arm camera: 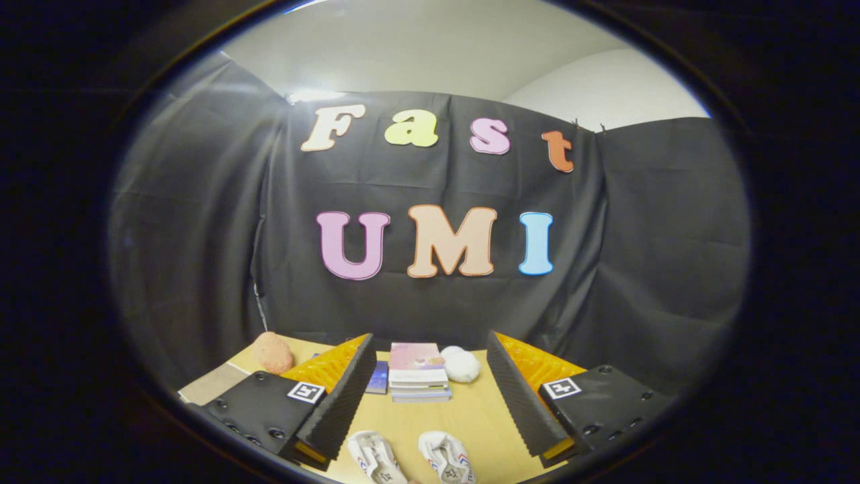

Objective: Open the storage box then place both shoes into the box .Put the left shoe in first, then the right shoe, with the right side of both shoes facing outward in a uniform manner.

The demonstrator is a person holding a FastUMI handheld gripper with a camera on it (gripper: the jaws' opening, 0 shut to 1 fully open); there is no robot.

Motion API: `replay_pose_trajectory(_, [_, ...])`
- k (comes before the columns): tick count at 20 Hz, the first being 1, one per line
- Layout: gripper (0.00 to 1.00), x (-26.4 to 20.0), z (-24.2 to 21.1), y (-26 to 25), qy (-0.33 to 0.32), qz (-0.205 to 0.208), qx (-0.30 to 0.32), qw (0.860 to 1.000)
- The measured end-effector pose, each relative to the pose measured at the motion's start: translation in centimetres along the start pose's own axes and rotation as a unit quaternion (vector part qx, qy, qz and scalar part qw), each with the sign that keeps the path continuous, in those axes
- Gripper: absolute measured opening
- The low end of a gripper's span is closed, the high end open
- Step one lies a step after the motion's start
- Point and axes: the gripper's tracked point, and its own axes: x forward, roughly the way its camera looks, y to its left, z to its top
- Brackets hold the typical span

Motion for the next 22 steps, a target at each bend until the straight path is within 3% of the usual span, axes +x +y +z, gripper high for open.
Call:
replay_pose_trajectory(6, [0.97, -1.1, 0.8, 0.7, -0.022, 0.017, 0.035, 0.999])
replay_pose_trajectory(13, [0.97, -3.7, 0.1, 4.6, -0.034, 0.074, 0.119, 0.990])
replay_pose_trajectory(18, [0.97, -6.5, -3.3, 9.9, -0.004, 0.130, 0.237, 0.963])
replay_pose_trajectory(22, [0.97, -8.3, -6.1, 14.1, 0.029, 0.163, 0.351, 0.922])
